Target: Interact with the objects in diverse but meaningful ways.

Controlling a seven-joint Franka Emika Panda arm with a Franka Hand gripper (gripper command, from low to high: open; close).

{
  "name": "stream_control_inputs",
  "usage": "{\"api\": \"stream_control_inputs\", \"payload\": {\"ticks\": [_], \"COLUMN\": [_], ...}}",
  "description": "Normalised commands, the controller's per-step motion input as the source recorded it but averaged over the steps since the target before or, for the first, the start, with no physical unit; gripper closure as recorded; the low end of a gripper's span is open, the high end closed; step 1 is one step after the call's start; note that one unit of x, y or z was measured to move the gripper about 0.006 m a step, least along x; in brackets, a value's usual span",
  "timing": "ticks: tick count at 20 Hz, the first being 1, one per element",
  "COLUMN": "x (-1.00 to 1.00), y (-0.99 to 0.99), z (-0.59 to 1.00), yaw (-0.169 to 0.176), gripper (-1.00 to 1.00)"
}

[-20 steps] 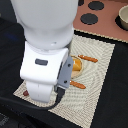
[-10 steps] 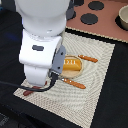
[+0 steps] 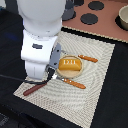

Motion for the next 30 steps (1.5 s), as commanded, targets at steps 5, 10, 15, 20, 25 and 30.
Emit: {"api": "stream_control_inputs", "payload": {"ticks": [5,10,15,20,25,30], "x": [-0.92,-0.91,-0.75,-0.66,-0.58,-0.48], "y": [0.66,0.59,0.62,0.59,0.56,0.56], "z": [0.03,-0.03,-0.13,-0.25,-0.3,-0.26], "yaw": [0.0,0.0,0.012,0.01,0.0,0.0], "gripper": [1.0,1.0,1.0,1.0,1.0,1.0]}}
